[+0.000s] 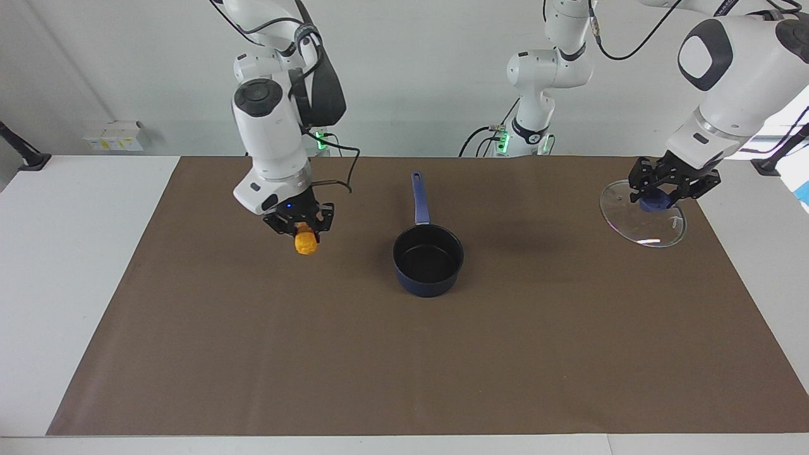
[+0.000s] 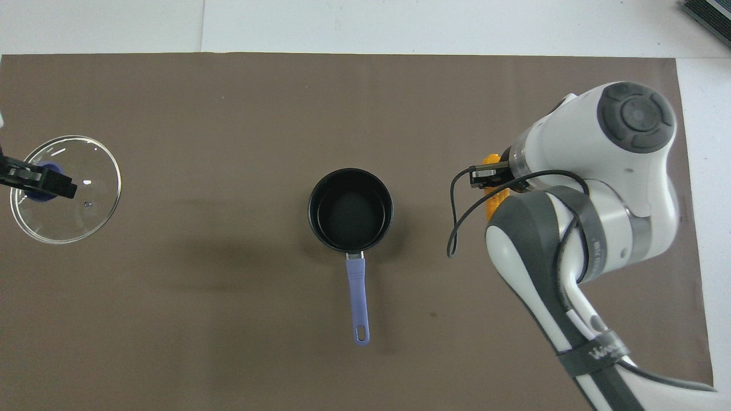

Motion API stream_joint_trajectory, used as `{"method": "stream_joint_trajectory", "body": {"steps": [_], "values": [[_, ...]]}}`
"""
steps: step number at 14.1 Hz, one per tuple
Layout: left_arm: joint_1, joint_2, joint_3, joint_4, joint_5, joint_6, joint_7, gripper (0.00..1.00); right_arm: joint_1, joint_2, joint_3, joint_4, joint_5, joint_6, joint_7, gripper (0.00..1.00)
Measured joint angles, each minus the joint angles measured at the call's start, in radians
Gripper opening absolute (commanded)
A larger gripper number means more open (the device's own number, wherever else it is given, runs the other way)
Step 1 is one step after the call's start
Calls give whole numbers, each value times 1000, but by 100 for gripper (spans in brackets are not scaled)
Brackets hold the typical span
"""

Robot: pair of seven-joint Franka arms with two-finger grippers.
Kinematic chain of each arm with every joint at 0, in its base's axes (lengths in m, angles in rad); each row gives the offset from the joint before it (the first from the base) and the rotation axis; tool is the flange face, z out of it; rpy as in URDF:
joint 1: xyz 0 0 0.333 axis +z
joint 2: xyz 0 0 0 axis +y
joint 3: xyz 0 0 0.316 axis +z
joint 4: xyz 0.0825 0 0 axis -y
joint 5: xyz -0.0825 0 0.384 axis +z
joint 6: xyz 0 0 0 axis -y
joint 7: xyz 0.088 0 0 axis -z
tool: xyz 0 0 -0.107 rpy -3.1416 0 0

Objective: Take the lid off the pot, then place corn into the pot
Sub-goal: 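Set the lid down with the left gripper while the right gripper carries corn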

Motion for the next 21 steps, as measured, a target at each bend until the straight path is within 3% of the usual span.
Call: {"method": "stream_joint_trajectory", "body": {"steps": [3, 6, 14, 20, 21], "values": [[17, -52, -1, -94, 0, 25, 15, 0, 127, 42, 1, 1, 3, 73, 188, 0], [17, -98, -3, -201, 0, 95, 15, 0, 192, 92, 4, 13, 3, 121, 270, 0], [23, -109, -1, -465, 0, 361, 15, 0, 202, 284, 118, 157, 28, 136, 362, 0], [54, -61, -1, -676, 0, 634, 16, 0, 191, 326, 116, 183, 57, 192, 362, 2], [55, -42, -1, -684, 0, 661, 16, 43, 187, 333, 116, 185, 57, 197, 359, 3]]}}
